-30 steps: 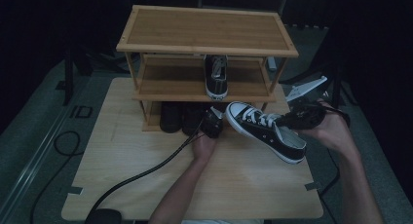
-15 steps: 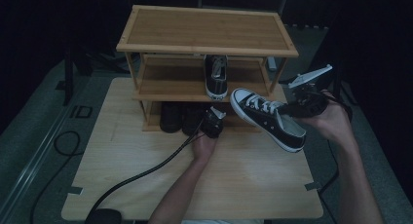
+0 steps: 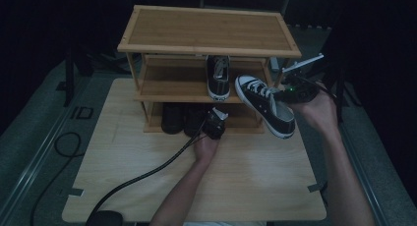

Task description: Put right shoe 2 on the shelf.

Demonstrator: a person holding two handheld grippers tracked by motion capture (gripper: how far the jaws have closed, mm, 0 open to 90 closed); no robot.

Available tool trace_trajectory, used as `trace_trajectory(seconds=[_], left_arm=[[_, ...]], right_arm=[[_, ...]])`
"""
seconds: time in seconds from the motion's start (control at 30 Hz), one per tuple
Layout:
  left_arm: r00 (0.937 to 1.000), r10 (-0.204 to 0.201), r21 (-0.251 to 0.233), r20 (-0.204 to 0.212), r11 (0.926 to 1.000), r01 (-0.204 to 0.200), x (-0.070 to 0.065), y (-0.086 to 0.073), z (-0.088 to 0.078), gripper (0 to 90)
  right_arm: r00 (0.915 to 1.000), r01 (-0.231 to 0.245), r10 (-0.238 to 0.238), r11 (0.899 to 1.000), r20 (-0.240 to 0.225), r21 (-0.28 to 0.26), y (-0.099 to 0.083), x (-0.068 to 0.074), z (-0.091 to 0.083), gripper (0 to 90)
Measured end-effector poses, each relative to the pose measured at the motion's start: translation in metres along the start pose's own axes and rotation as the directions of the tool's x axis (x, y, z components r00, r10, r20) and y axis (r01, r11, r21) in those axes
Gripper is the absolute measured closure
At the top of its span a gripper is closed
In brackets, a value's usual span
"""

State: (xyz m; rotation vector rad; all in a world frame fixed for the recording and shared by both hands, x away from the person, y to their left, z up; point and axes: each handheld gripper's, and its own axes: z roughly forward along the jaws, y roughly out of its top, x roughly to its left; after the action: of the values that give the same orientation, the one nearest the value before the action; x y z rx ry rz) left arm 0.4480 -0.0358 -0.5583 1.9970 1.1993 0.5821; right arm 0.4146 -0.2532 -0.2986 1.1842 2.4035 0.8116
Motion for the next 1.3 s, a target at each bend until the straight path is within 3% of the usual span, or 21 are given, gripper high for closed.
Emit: trace_trajectory(seconds=[0.13,0.27,0.37,0.87,1.07,1.23,1.3], left_arm=[[1.0,0.0,0.0,0.0,1.0,0.0,0.0,0.0,0.0,87.7],[1.0,0.0,0.0,0.0,1.0,0.0,0.0,0.0,0.0,87.7],[1.0,0.0,0.0,0.0,1.0,0.0,0.0,0.0,0.0,87.7],[1.0,0.0,0.0,0.0,1.0,0.0,0.0,0.0,0.0,87.5],[1.0,-0.001,0.0,-0.001,1.0,0.001,0.0,0.0,0.0,87.5],[1.0,-0.001,0.0,0.0,1.0,0.001,0.0,0.0,0.0,87.5],[1.0,-0.001,0.0,0.0,1.0,0.001,0.0,0.0,0.0,87.5]], right_arm=[[0.9986,-0.037,0.038,0.999,0.037,-0.014,0.011,0.004,0.011,88.3],[0.9979,-0.04,0.041,0.999,0.05,-0.025,0.016,0.009,0.016,88.3],[0.9958,-0.072,0.075,0.996,0.054,-0.048,0.019,0.01,0.022,88.3],[0.9835,-0.14,0.154,0.981,0.095,-0.133,0.017,0.017,0.032,88.3],[0.9769,-0.186,0.2,0.969,0.075,-0.161,0.016,0.014,0.035,88.2],[0.9767,-0.185,0.2,0.967,0.077,-0.175,0.015,0.014,0.038,85.7],[0.9736,-0.215,0.225,0.958,0.037,-0.189,0.013,0.009,0.036,82.0]])
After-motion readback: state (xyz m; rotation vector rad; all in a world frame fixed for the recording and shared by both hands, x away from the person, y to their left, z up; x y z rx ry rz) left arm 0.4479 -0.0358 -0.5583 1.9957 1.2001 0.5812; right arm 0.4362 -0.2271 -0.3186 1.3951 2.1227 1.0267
